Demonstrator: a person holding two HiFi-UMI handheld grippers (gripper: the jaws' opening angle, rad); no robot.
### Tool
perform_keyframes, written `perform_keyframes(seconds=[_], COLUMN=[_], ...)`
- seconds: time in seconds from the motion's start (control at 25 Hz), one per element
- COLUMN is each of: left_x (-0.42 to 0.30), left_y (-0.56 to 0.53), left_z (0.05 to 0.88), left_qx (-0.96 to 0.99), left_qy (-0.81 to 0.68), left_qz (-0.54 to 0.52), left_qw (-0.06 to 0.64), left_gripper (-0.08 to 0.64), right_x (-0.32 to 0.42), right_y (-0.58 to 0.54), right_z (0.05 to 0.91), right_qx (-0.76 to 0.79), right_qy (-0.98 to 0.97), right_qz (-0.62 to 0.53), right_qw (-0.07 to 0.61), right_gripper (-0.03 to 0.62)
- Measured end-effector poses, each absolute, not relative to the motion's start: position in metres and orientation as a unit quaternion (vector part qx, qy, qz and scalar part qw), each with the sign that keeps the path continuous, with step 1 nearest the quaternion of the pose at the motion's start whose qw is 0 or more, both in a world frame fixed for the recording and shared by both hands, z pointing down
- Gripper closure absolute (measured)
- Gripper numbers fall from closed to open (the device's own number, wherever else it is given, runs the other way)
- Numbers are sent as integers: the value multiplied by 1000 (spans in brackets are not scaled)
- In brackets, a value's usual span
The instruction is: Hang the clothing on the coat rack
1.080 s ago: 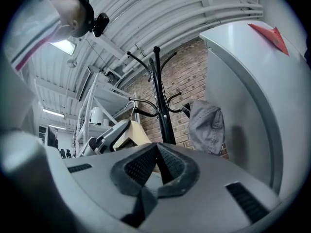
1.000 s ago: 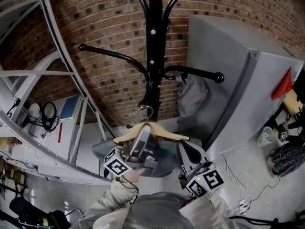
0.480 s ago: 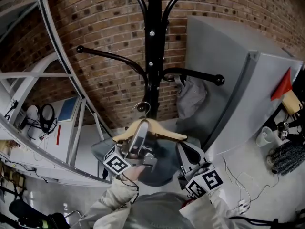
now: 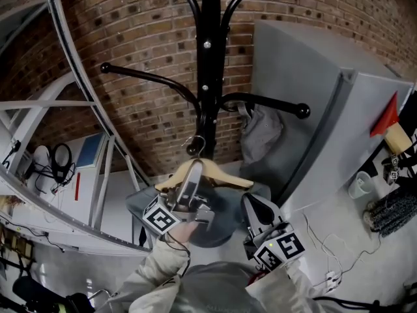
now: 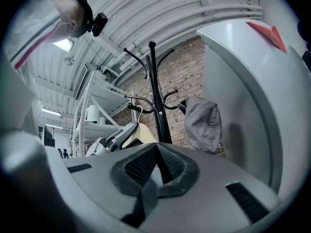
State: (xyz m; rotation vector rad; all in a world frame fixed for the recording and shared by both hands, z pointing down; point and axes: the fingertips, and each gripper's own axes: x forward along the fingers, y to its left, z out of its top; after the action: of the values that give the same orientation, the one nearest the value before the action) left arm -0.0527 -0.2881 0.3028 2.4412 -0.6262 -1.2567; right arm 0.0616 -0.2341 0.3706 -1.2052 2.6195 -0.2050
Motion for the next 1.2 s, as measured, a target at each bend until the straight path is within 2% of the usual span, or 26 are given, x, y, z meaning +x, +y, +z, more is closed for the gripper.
perform_keyframes(seconds=[0.6,1.2], left_x=[-50,-47], left_y=[-317,-332], left_z=[320,322], left_qx=[851,855], left_qy=[-215,-199], left_qz=[-442,-443], left_qw=[187,183], left_gripper=[459,449], right_x=[70,71], right_y=[-243,-253], right_z=[376,380], right_qx=[-433,-435], right_qy=[890,889], right_qz=[-79,-84], right_qw=[120,116], right_gripper=[569,569])
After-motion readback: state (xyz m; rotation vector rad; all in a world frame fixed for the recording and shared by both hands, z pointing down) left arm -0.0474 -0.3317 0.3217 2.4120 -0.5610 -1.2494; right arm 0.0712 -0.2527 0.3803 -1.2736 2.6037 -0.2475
